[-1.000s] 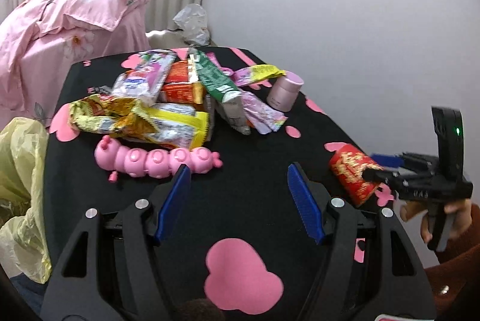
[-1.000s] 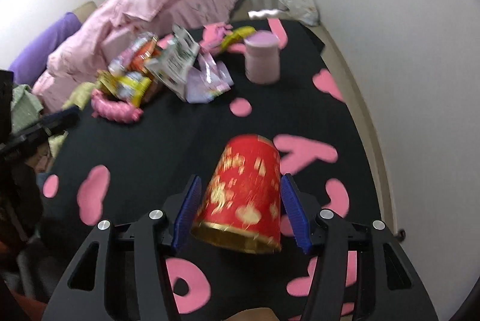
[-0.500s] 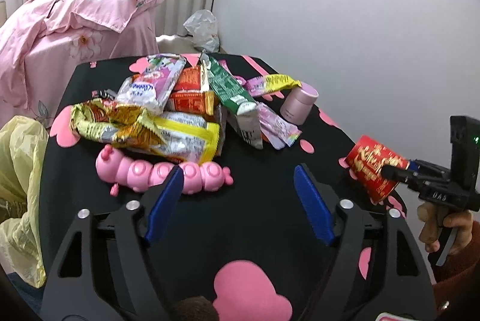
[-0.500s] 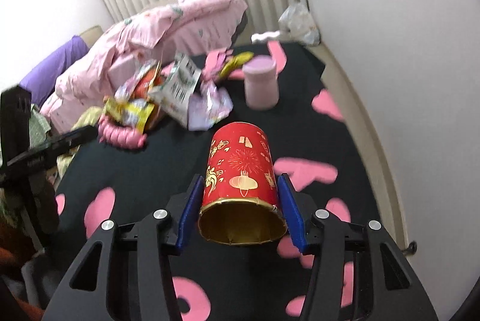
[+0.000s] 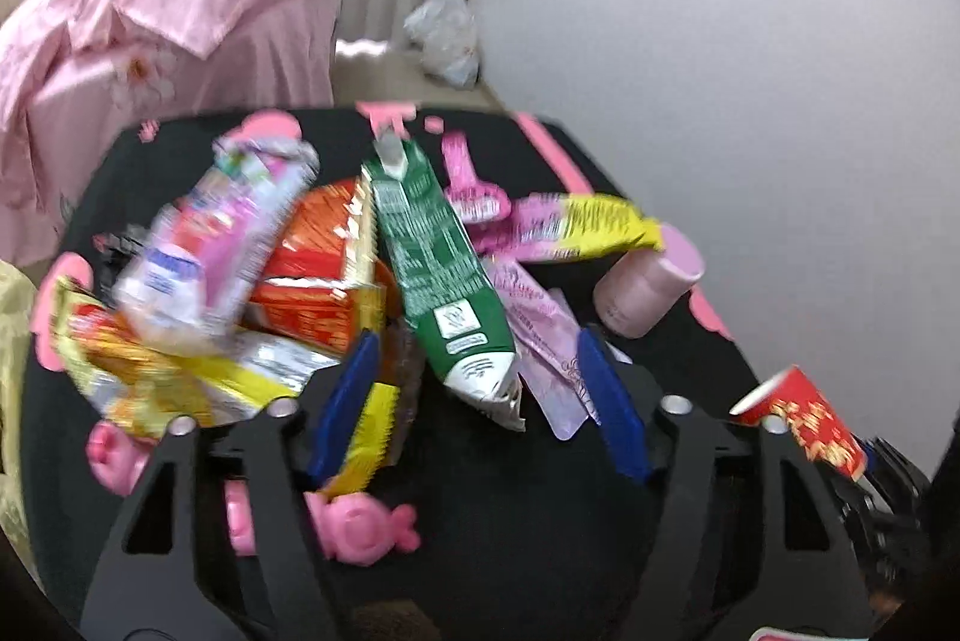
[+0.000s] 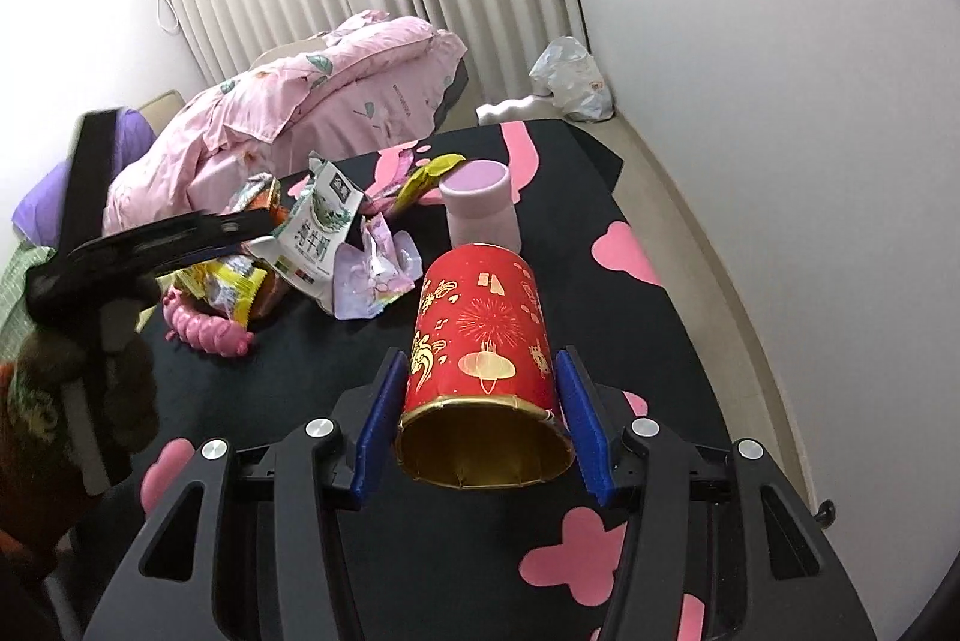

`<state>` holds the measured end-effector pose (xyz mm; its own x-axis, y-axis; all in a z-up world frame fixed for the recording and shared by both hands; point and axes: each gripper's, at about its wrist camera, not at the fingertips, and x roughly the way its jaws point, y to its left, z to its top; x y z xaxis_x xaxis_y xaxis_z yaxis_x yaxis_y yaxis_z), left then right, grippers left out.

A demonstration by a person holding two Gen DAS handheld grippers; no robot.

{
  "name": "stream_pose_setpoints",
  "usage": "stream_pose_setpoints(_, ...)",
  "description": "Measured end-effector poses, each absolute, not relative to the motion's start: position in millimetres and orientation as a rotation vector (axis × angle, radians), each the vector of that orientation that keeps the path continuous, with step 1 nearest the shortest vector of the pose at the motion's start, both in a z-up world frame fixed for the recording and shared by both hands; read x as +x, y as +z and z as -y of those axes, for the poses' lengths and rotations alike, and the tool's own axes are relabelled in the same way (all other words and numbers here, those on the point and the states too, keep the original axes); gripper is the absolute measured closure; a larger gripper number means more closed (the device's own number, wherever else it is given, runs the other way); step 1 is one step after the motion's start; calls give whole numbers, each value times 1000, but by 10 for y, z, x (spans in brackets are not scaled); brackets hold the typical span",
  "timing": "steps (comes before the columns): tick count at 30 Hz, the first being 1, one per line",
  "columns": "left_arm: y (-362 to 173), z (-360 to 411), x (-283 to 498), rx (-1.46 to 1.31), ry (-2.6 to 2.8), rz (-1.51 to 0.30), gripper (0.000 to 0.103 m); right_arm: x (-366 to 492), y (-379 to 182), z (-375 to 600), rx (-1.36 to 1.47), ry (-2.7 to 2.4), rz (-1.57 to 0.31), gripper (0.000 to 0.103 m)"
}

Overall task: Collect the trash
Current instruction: 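Grasp the green-white milk carton with the left gripper while the right gripper holds the red can, then carry both items over the yellow-bagged bin and open both grippers to drop them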

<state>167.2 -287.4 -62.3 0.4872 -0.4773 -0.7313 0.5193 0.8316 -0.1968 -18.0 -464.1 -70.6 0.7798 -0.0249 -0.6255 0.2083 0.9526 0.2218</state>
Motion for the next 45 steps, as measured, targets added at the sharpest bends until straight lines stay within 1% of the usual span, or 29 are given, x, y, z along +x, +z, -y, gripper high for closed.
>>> stream_pose_setpoints(1, -654, 2897, 1698, 62, -590, -887, 49, -185, -712, 4655, 296, -127, -666, 54)
stream_pose_setpoints(4, -731, 2868, 1739, 44, -582, -945, 70, -199, -730, 4686, 318, -123, -662, 54)
stream_pose_setpoints(5, -737, 2836, 1727, 38, -598, -957, 73, -200, -736, 4693, 325, -121, -661, 54)
stream_pose_setpoints(8, -710, 2656, 1567, 54, -629, -977, 76, -199, -752, 4692, 334, -113, -662, 54)
stream_pose_setpoints(16, -611, 2155, 1012, 139, -719, -1043, 75, -180, -792, 4635, 346, -85, -672, 54)
stream_pose_setpoints(18, -592, 2079, 947, 160, -719, -1023, 69, -182, -787, 4615, 339, -83, -671, 54)
stream_pose_setpoints(19, -571, 2058, 934, 164, -721, -1009, 62, -179, -787, 4609, 335, -82, -671, 54)
stream_pose_setpoints(20, -536, 2036, 937, 166, -731, -982, 58, -175, -791, 4606, 334, -82, -673, 54)
stream_pose_setpoints(22, -484, 2074, 981, 173, -740, -961, 55, -167, -806, 4604, 335, -80, -679, 54)
stream_pose_setpoints(23, -432, 2136, 1036, 190, -760, -947, 50, -165, -812, 4602, 335, -79, -682, 54)
stream_pose_setpoints(25, -362, 2314, 1177, 252, -796, -922, 48, -159, -821, 4599, 335, -78, -685, 54)
stream_pose_setpoints(28, -352, 2583, 1438, 341, -782, -916, 48, -158, -832, 4588, 332, -74, -690, 54)
stream_pose_setpoints(33, -587, 2962, 1816, 423, -783, -1069, 48, -158, -871, 4593, 338, -72, -701, 54)
stream_pose_setpoints(36, -687, 3068, 1978, 397, -778, -1137, 48, -155, -885, 4595, 341, -71, -704, 54)
stream_pose_setpoints(37, -711, 3087, 2015, 385, -780, -1155, 52, -154, -890, 4596, 342, -70, -705, 54)
stream_pose_setpoints(38, -730, 3107, 2038, 378, -774, -1164, 63, -153, -894, 4595, 343, -70, -707, 54)
stream_pose_setpoints(39, -737, 3111, 2045, 373, -770, -1161, 66, -153, -893, 4596, 343, -69, -706, 54)
stream_pose_setpoints(41, -690, 3059, 2024, 324, -787, -1148, 67, -160, -883, 4594, 342, -68, -702, 54)
stream_pose_setpoints(43, -555, 2955, 1934, 280, -800, -1092, 67, -168, -865, 4593, 341, -68, -696, 54)
stream_pose_setpoints(45, -346, 2790, 1754, 246, -819, -996, 67, -175, -844, 4593, 343, -71, -690, 54)
